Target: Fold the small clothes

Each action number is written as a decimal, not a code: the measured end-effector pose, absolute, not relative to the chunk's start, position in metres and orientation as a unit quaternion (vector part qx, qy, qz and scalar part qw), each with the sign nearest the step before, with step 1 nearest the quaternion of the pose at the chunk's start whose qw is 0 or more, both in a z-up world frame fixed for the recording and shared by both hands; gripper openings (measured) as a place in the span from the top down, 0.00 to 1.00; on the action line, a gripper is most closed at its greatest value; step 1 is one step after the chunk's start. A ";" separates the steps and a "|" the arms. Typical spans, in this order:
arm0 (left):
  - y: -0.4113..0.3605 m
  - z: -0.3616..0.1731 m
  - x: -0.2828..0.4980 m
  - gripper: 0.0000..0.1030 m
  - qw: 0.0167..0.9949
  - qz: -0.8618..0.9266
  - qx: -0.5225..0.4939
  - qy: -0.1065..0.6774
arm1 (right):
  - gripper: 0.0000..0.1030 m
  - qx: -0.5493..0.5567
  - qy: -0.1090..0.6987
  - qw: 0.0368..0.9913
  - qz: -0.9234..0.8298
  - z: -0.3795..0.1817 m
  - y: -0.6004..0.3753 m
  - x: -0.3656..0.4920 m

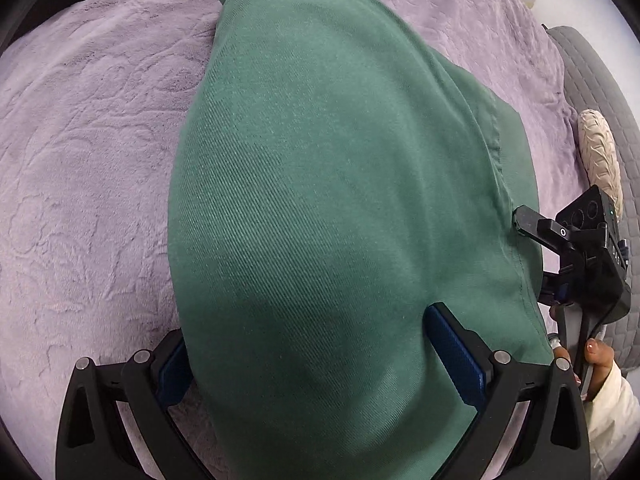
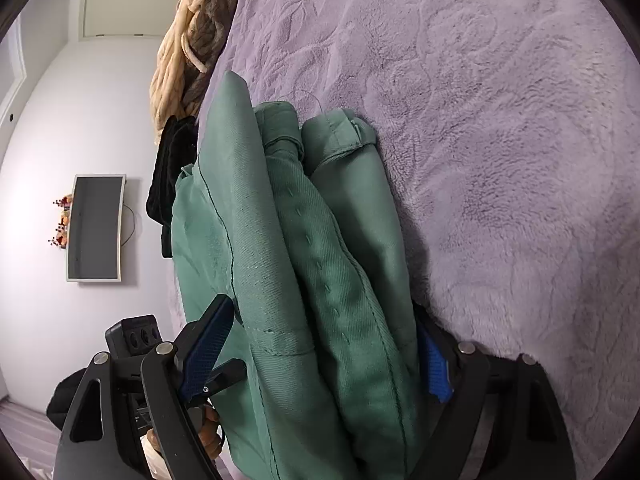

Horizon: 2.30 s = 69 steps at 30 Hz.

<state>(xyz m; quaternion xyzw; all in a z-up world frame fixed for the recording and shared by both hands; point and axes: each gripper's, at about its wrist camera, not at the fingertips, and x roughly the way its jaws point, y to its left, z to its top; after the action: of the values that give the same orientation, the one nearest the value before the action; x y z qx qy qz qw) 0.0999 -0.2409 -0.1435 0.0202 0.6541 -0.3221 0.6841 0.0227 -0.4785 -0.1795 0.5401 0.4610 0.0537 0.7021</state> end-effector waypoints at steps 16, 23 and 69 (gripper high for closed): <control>-0.246 -0.140 0.097 0.01 0.687 -0.315 0.033 0.654 | 0.61 0.528 0.473 0.704 0.050 -0.171 -0.472 0.019; -0.239 -0.124 0.094 0.34 0.696 -0.334 0.021 0.635 | 0.73 0.582 0.423 0.690 0.079 -0.157 -0.469 0.007; 0.085 -0.020 0.076 0.49 0.739 -0.296 0.022 0.605 | 0.90 0.420 0.505 0.752 -0.048 -0.074 -0.205 -0.032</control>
<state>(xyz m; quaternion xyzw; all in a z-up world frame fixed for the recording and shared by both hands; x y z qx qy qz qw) 0.0762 0.0850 -0.0202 0.0222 0.6049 -0.2955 0.7391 -0.0320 -0.2047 -0.0737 0.4202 0.5052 -0.0482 0.7523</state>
